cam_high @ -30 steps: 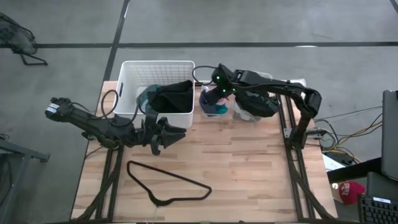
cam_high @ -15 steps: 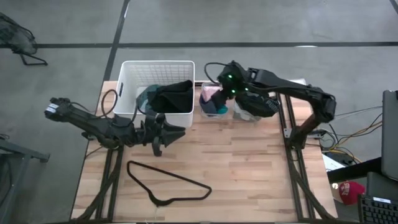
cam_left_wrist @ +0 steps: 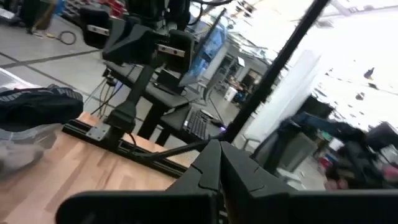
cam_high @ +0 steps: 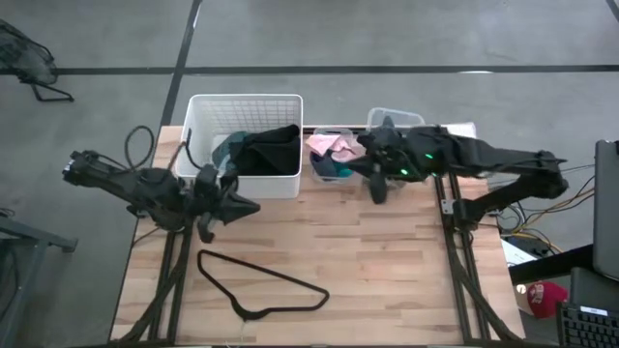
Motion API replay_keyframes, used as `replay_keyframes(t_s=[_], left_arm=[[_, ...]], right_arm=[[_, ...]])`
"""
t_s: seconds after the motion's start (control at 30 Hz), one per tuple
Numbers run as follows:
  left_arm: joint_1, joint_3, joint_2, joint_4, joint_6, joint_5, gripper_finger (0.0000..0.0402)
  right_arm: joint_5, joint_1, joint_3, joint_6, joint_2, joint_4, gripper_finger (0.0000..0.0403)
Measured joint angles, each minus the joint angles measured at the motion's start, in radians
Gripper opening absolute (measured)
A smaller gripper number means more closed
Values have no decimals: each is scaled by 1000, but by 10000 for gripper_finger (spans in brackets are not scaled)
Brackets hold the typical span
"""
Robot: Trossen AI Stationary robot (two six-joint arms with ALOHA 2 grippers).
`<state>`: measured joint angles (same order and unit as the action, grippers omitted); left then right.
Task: Pick & Place Cloths
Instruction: Return to Home Position
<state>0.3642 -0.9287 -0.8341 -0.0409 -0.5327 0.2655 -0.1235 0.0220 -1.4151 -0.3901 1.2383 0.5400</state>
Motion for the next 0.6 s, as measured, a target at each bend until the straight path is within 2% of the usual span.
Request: replay_keyframes(t_s=[0.3, 0.4, 0.5, 0.6], left_arm=[[30, 0, 157, 51, 127, -27, 17], [30, 0, 213, 133, 206, -9, 14], [30, 0, 268, 288, 367, 14, 14], [30, 2, 295, 388, 368, 26, 16]], right_arm=[[-381, -267, 135, -75, -214, -4, 8], [-505, -351, 181, -63, -277, 2, 8], [-523, -393, 214, 2, -334, 42, 8], [-505, -413, 237, 23, -380, 45, 8]])
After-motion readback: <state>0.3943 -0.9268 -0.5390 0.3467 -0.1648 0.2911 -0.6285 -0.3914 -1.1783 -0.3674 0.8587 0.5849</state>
